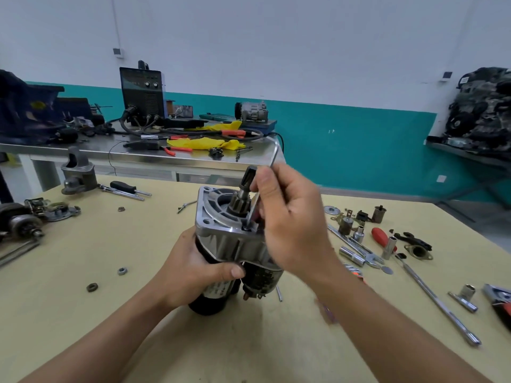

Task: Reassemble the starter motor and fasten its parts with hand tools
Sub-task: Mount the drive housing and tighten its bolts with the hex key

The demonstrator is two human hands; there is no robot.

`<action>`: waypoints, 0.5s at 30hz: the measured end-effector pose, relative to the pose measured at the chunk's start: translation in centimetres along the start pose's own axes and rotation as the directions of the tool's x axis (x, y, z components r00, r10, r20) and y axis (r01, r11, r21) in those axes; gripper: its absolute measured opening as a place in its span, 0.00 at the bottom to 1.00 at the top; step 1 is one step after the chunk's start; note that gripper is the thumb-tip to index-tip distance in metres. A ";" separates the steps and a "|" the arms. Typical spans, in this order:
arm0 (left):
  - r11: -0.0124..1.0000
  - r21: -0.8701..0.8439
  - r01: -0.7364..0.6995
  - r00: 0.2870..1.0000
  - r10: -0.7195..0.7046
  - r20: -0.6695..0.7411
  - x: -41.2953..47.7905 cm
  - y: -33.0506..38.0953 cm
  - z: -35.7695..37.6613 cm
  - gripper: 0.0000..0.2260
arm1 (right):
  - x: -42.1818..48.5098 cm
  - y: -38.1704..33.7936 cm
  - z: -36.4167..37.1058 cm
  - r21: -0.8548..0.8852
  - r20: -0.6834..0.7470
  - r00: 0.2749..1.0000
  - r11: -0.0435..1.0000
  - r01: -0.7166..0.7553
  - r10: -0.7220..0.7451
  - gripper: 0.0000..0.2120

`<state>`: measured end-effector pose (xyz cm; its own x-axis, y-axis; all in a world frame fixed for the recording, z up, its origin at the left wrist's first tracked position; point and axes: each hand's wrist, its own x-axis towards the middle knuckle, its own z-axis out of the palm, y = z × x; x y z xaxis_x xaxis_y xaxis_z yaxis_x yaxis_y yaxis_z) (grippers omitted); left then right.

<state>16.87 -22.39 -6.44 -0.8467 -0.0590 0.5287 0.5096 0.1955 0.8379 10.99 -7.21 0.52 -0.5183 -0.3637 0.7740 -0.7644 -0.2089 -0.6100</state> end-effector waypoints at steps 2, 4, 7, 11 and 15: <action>0.999 0.033 0.023 1.000 -0.023 -0.002 0.1 0.2 0.0 0.28 | -1.1 0.8 1.4 -0.135 -0.100 0.993 0.989 0.054 -0.068 0.12; 0.996 0.063 0.057 0.998 -0.057 -0.003 0.2 0.2 0.0 0.24 | -1.6 1.6 2.1 -0.236 -0.150 0.981 0.968 0.083 -0.121 0.11; 0.993 0.087 0.085 0.996 -0.087 0.019 0.2 0.4 0.1 0.16 | -1.5 2.1 2.1 -0.257 -0.174 0.974 0.961 0.100 -0.148 0.11; 0.989 0.108 0.100 0.994 -0.104 0.032 0.4 0.9 -0.1 0.12 | -1.3 2.2 2.0 -0.259 -0.152 0.972 0.956 0.138 -0.181 0.10; 0.988 0.112 0.111 0.992 -0.116 0.041 0.4 0.8 -0.3 0.15 | -1.2 2.3 1.8 -0.233 -0.155 0.965 0.957 0.173 -0.212 0.07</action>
<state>17.02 -22.50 -5.50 -0.9056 -0.0409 0.4222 0.3926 0.2960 0.8708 10.54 -8.86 -2.17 -0.3973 -0.1661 0.9026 -0.9105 -0.0514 -0.4102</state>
